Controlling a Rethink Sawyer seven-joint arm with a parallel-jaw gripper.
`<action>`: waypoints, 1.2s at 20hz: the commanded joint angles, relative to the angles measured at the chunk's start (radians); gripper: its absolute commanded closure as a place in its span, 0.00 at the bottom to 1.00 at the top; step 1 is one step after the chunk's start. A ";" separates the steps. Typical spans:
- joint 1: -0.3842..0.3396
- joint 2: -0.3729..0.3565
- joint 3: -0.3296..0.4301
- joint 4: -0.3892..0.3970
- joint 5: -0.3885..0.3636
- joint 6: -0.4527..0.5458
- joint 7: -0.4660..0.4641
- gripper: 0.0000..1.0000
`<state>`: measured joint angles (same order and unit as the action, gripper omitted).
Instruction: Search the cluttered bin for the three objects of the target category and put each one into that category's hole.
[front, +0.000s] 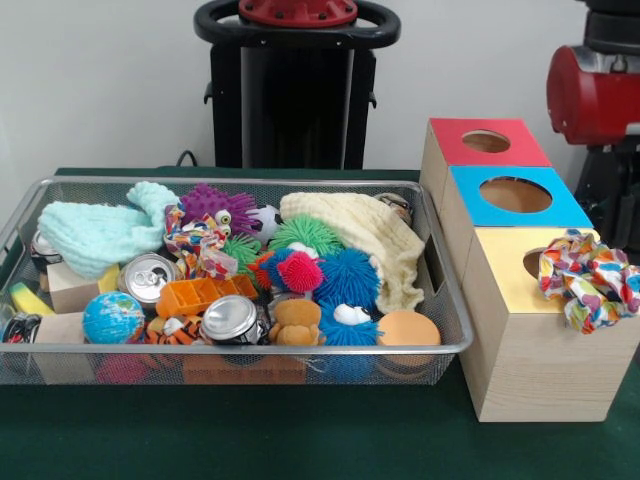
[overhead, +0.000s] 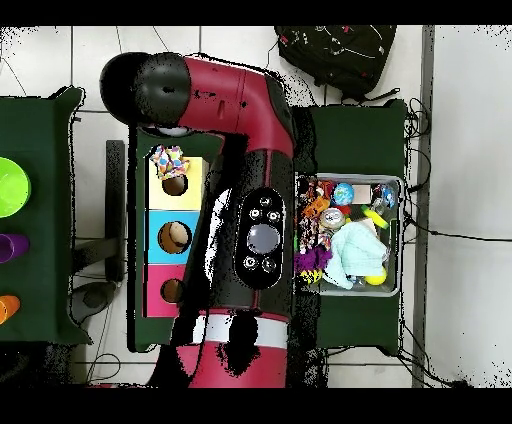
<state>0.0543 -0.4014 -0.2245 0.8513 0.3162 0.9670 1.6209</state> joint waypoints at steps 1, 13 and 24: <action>-0.020 0.080 0.092 0.127 0.012 0.002 0.203 1.00; -0.018 0.215 0.057 -0.095 0.023 0.084 0.271 1.00; 0.015 0.178 0.065 0.025 0.044 -0.024 0.282 1.00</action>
<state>0.0618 -0.2210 -0.2244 0.7474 0.3335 0.9666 1.6209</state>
